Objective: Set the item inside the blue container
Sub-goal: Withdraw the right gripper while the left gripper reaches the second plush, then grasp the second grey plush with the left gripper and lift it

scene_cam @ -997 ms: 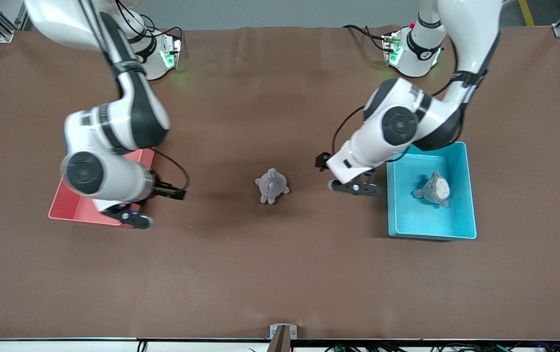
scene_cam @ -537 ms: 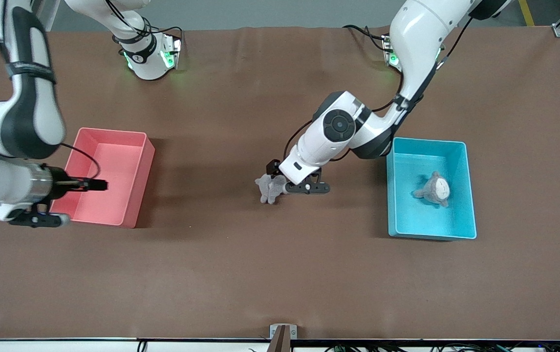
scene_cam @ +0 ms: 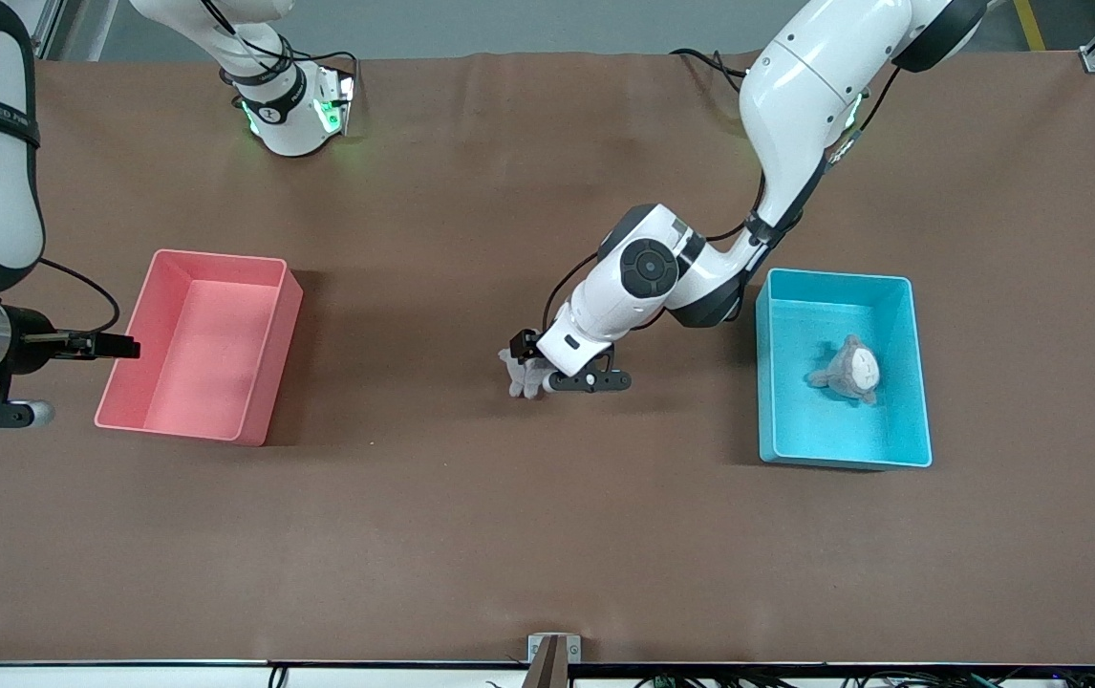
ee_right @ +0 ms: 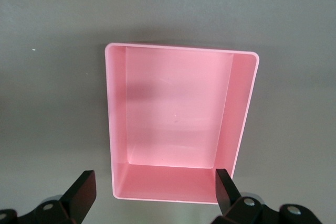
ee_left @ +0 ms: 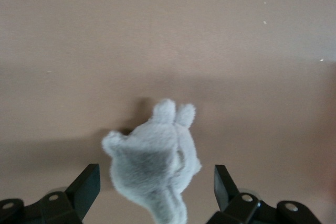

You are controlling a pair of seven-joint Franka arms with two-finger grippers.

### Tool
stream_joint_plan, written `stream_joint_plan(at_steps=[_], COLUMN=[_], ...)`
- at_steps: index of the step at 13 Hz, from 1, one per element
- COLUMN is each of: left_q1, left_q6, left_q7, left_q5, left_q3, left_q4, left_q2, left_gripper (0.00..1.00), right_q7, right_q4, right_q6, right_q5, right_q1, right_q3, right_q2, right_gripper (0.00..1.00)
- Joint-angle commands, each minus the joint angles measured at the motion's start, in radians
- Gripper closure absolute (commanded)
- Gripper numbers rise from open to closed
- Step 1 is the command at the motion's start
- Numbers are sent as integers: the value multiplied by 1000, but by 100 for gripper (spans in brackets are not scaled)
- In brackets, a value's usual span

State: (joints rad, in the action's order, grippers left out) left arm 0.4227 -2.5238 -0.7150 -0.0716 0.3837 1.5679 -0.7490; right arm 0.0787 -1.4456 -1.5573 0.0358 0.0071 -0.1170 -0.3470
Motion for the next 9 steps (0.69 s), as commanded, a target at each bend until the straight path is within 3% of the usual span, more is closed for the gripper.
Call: stream_joint_plan(at_steps=[1,5,9], left_q1=[38,67,140], left_q6=[-15,-46,-46], left_q7=[-29,-29,-27], left_q5=[-7,-7,-7], left_q3=[-17,-31,-103], left_q4=[-65,-62,-62], left_q2=[-52,-81,-104], left_gripper=[4,4,4], right_q7=[-14,-8,-10], right_q4=[27,74,99], right_q6=[3,5,-1], right_q5=[-14,-16,-1], right_q1=[-4,1,-25], right_q3=[10,13,13], right_q2=[23,23,14], right_gripper=[0,0,0])
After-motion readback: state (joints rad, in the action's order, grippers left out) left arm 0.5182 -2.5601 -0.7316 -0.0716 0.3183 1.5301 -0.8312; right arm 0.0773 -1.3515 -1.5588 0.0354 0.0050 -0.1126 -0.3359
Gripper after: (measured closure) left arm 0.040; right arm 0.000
